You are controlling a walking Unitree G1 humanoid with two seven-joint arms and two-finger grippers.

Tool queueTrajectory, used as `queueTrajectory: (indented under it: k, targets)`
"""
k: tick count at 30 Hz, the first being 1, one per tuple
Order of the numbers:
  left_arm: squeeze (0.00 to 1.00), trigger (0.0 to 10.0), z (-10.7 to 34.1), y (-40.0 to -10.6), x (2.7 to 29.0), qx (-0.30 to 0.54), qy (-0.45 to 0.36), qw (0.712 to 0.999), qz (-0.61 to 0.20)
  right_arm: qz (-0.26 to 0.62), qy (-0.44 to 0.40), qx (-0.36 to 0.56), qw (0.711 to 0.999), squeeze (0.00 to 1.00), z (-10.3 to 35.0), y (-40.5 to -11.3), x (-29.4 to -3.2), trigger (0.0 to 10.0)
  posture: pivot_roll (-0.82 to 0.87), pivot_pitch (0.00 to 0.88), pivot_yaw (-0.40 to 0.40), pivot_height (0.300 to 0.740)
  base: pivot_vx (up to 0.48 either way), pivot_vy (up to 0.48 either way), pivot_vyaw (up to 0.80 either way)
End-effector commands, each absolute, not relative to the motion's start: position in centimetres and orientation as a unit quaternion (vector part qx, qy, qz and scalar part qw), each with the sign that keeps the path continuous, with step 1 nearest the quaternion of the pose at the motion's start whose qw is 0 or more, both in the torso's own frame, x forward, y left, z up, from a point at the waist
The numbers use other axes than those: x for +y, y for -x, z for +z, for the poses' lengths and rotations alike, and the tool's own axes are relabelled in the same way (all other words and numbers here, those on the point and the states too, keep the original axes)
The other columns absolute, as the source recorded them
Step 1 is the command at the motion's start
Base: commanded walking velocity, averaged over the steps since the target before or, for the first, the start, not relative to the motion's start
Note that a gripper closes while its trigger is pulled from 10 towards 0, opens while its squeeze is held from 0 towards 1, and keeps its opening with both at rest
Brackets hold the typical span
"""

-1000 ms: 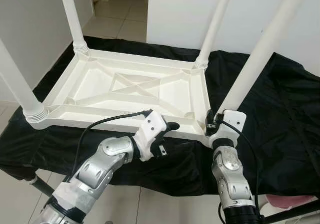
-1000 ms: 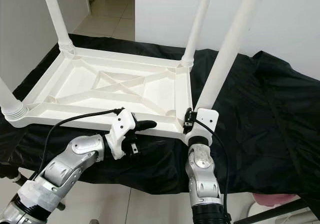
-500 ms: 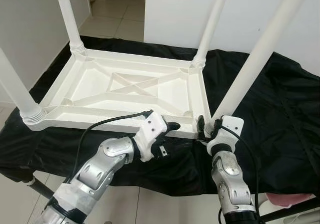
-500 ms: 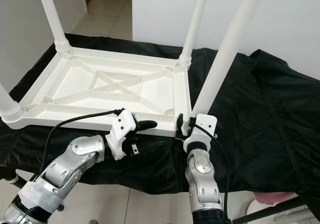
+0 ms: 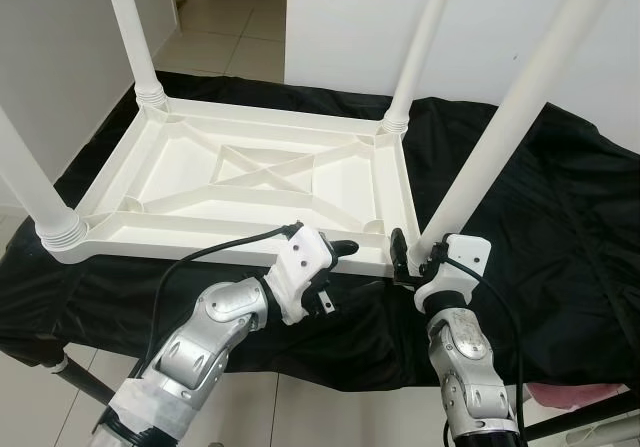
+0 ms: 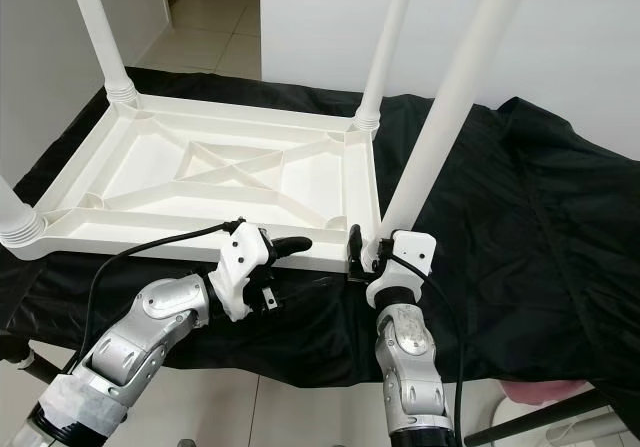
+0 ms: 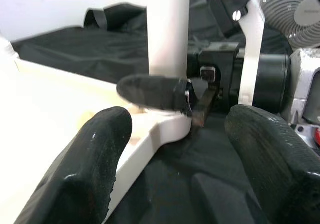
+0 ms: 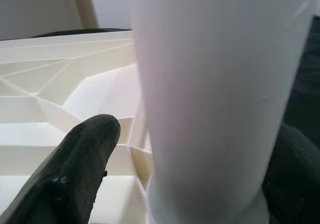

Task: Building children table

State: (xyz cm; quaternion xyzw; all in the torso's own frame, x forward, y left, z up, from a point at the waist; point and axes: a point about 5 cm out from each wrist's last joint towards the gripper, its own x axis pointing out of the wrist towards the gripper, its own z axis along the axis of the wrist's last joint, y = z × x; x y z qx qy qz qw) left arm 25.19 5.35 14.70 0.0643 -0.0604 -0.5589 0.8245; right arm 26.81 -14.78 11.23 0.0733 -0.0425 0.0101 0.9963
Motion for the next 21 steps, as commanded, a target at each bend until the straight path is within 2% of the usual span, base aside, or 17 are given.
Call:
queueTrajectory:
  k: [1,12,14,19,21]
  targets:
    - [0.00,10.0,15.1,-25.6,5.7,-0.079,-0.073,0.852,-0.512,0.031,-0.083,-0.045,0.995,0.00,11.4,-26.7,-15.0,10.0,0.00,0.000,-0.066,0.740,0.000,0.000,0.00]
    - [0.00,10.0,14.6,-25.7,6.1,-0.028,-0.062,0.824,-0.563,0.139,-0.030,-0.067,0.988,0.00,11.9,-27.4,-17.7,10.0,0.00,0.000,-0.057,0.740,0.000,0.000,0.00]
    - [0.00,10.0,14.6,-25.7,6.1,-0.028,-0.062,0.824,-0.563,0.139,-0.030,-0.067,0.988,0.00,11.9,-27.4,-17.7,10.0,0.00,0.000,-0.057,0.740,0.000,0.000,0.00]
    - [0.00,10.0,14.8,-25.6,5.5,-0.028,-0.058,0.812,-0.580,0.237,-0.003,-0.058,0.970,0.00,12.3,-29.1,-18.3,10.0,0.00,0.000,-0.047,0.740,0.000,0.000,0.00]
    - [0.00,10.0,14.8,-25.6,5.5,-0.028,-0.057,0.812,-0.580,0.239,0.000,-0.058,0.969,0.00,12.3,-29.2,-18.3,10.0,0.00,0.000,-0.047,0.740,0.000,0.000,0.00]
